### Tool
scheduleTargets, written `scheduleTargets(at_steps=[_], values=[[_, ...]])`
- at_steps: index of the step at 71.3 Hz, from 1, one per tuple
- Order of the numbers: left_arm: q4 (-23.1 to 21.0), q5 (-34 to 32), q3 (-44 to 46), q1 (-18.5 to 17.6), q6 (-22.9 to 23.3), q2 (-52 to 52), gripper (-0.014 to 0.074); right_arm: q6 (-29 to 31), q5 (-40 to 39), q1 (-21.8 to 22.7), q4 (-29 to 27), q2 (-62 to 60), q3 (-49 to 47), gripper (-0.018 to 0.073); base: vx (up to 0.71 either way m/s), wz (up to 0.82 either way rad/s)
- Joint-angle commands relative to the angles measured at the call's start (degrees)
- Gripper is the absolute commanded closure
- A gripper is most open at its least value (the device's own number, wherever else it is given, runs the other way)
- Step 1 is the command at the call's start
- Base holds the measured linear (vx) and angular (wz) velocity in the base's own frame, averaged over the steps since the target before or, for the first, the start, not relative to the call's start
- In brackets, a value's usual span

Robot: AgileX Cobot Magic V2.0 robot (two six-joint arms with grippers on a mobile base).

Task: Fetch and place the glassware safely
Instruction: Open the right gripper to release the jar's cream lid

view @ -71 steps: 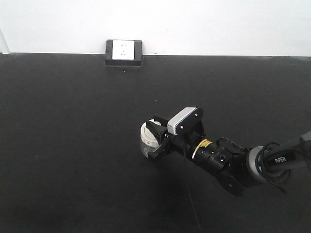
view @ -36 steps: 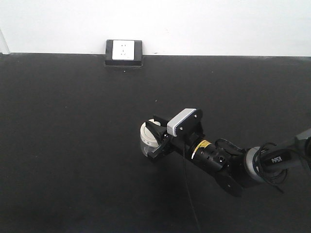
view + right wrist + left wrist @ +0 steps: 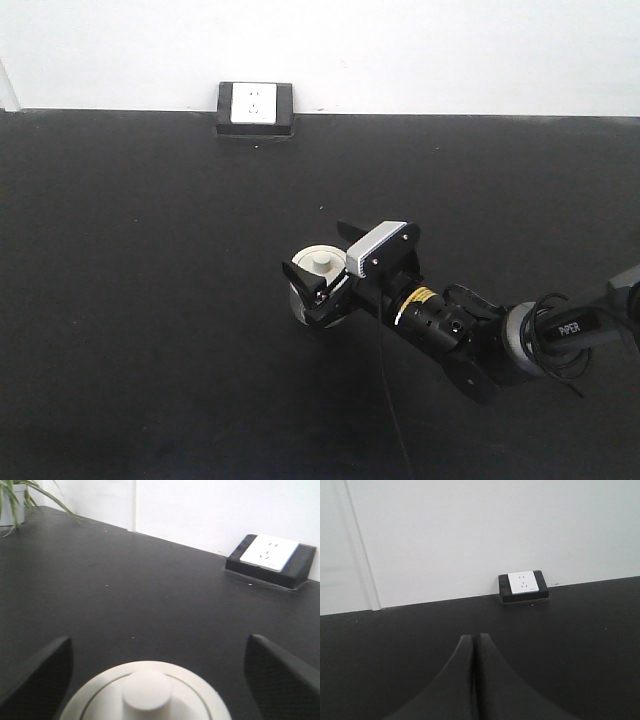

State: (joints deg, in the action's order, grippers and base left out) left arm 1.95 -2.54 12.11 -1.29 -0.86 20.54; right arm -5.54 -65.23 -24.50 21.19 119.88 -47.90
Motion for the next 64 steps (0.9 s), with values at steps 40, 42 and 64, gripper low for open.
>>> scheduleTargets(at_steps=[40,42,64], values=[[-0.57,-4.05,1.73,-0.2,0.4,0.45,0.0603,-0.58,5.97,0.31,-4.86,-19.43,6.14,0.0213,0.0,0.0],[-0.57,-4.05,1.73,-0.2,0.4,0.45,0.0603,-0.58,6.35,0.31,-5.75,-20.93,7.43,0.0267,0.0,0.0],[-0.57,-4.05,1.73,-0.2,0.4,0.45,0.0603,1.46,12.79,0.31,-18.69,-38.37,18.67,0.0568,0.0,0.0]])
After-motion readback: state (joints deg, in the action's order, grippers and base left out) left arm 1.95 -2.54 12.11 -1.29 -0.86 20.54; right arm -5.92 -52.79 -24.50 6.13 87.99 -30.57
